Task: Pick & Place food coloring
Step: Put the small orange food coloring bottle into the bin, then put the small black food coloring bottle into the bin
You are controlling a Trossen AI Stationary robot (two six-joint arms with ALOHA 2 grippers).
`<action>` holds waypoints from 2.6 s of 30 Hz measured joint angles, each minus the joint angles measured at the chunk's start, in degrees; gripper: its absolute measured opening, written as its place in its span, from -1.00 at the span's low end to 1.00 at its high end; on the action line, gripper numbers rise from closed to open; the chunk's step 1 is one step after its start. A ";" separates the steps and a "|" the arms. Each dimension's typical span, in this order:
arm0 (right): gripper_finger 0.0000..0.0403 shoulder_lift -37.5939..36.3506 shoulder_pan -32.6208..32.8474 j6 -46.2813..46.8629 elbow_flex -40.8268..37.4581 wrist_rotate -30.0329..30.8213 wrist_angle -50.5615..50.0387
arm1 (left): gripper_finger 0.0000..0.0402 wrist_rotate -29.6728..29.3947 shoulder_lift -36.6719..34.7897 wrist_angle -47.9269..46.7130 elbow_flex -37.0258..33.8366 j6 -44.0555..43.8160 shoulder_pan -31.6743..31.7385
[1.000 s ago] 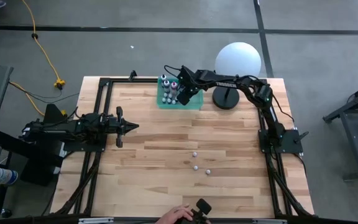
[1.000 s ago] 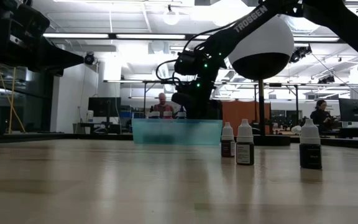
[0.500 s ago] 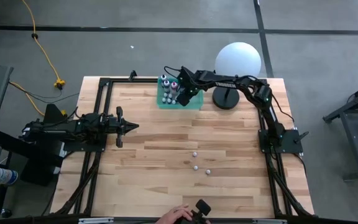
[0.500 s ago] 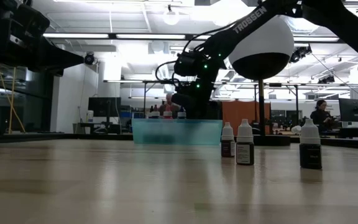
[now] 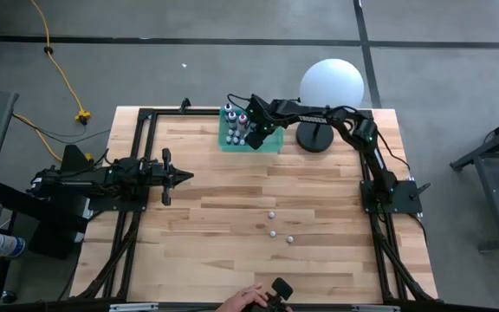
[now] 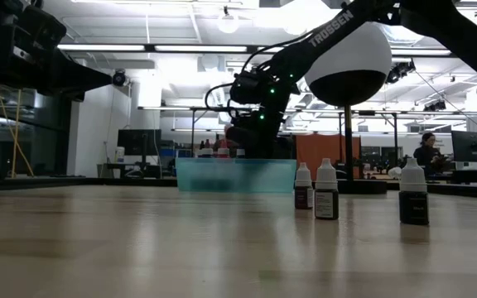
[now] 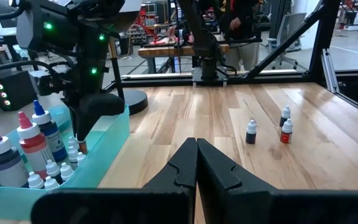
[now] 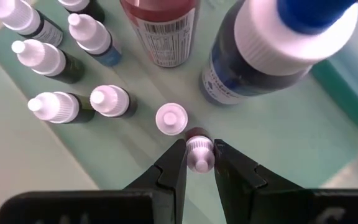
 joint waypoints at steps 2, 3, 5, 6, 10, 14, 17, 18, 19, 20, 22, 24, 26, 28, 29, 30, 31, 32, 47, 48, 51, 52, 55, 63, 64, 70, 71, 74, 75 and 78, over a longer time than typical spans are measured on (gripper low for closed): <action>-0.67 0.00 0.00 0.00 0.00 0.00 0.00 | -1.00 0.00 0.00 0.02 -0.02 0.00 0.00; -0.67 0.01 0.00 0.00 0.00 0.00 0.00 | -1.00 0.00 -0.01 0.02 0.00 0.00 0.02; -0.67 0.01 0.00 0.00 0.00 0.00 0.00 | -1.00 0.00 -0.01 0.02 -0.02 0.00 0.00; -0.67 0.01 0.00 0.00 0.00 -0.01 0.00 | -1.00 0.00 0.01 0.02 -0.02 0.00 0.02; -0.67 0.01 0.00 0.00 0.00 -0.44 0.00 | -1.00 0.00 0.00 0.01 -0.02 0.00 0.01; -0.60 0.01 0.00 -0.02 0.00 -0.43 -0.02 | -1.00 0.00 0.01 0.02 -0.02 0.00 0.02; -0.46 0.01 0.00 -0.02 0.00 -0.41 -0.04 | -1.00 0.00 -0.01 0.01 -0.02 0.00 0.00; -0.40 0.01 0.00 -0.02 0.00 -0.30 -0.04 | -1.00 0.00 0.00 0.01 -0.02 0.00 0.00; -0.34 0.01 0.00 -0.02 0.00 -0.07 -0.04 | -1.00 0.00 0.00 0.01 -0.02 0.00 0.01; -0.28 0.01 0.00 -0.02 0.00 0.14 -0.07 | -1.00 0.00 0.00 0.00 -0.01 0.00 0.01; -0.18 0.01 0.00 -0.01 0.00 0.56 -0.07 | -1.00 0.00 0.01 0.02 -0.02 0.00 0.00; -0.08 0.01 0.00 -0.02 0.00 0.57 -0.07 | -1.00 0.00 -0.01 0.02 -0.02 0.00 0.02; -0.01 0.01 0.00 0.00 0.00 0.57 -0.27 | -1.00 0.00 -0.01 0.02 -0.02 0.00 0.00; 0.04 -0.17 0.02 0.00 -0.02 0.57 -0.69 | -1.00 0.00 -0.01 0.02 -0.02 0.00 0.01; 0.05 -0.42 0.04 0.00 -0.02 0.59 -0.71 | -1.00 0.00 -0.01 0.02 -0.02 0.00 0.01; 0.06 -0.75 0.04 -0.01 -0.02 0.60 -0.79 | -1.00 0.00 -0.01 0.00 -0.02 0.00 0.02; 0.07 -1.13 0.04 -0.02 -0.02 0.66 -0.79 | -1.00 0.00 0.00 0.02 -0.02 0.00 0.01; 0.07 -1.52 0.04 -0.02 -0.02 0.66 -0.74 | -1.00 0.00 -0.01 0.02 -0.02 0.00 0.02; 0.07 -6.62 3.20 -2.07 -0.02 1.14 -2.68 | -1.00 0.00 -0.01 0.00 0.00 0.00 0.02; 0.07 -7.05 3.56 -2.21 -0.02 1.17 -3.22 | -1.00 0.00 -0.01 -0.02 -0.02 0.00 0.00; 0.07 -8.76 4.65 -3.21 -0.02 1.59 -4.64 | -1.00 0.00 0.00 -0.01 -0.02 0.00 0.01; 0.07 -9.47 4.97 -3.41 -0.02 1.88 -4.86 | -1.00 0.00 -0.01 0.00 -0.02 0.00 0.01; 0.07 -11.94 6.28 -4.97 -0.02 2.10 -5.44 | -1.00 0.00 0.01 0.00 -0.02 0.00 0.02; 0.07 -18.19 12.29 -12.50 -0.02 1.96 -6.63 | -1.00 0.02 -0.01 0.00 -0.02 0.00 0.02; 0.07 -18.90 13.25 -13.49 -0.02 1.95 -7.21 | -1.00 0.02 -0.01 0.00 -0.02 0.00 0.00; 0.07 -21.72 18.32 -18.70 -0.02 -1.94 -11.93 | -1.00 0.04 0.01 0.00 -0.02 0.00 0.00; 0.07 -21.91 19.04 -19.52 -0.02 -2.70 -13.07 | -1.00 0.04 0.00 -0.02 -0.02 0.00 0.01; 0.07 -22.80 21.01 -21.05 -0.02 -4.31 -16.27 | -1.00 0.05 0.00 0.00 -0.01 0.00 0.00; 0.07 -23.28 21.71 -21.44 -0.02 -4.27 -17.42 | -1.00 0.07 -0.01 0.00 -0.02 0.00 0.00; 0.07 -25.29 23.68 -22.75 -1.57 -3.63 -18.96 | -1.00 0.05 0.00 0.00 -0.02 -0.01 0.01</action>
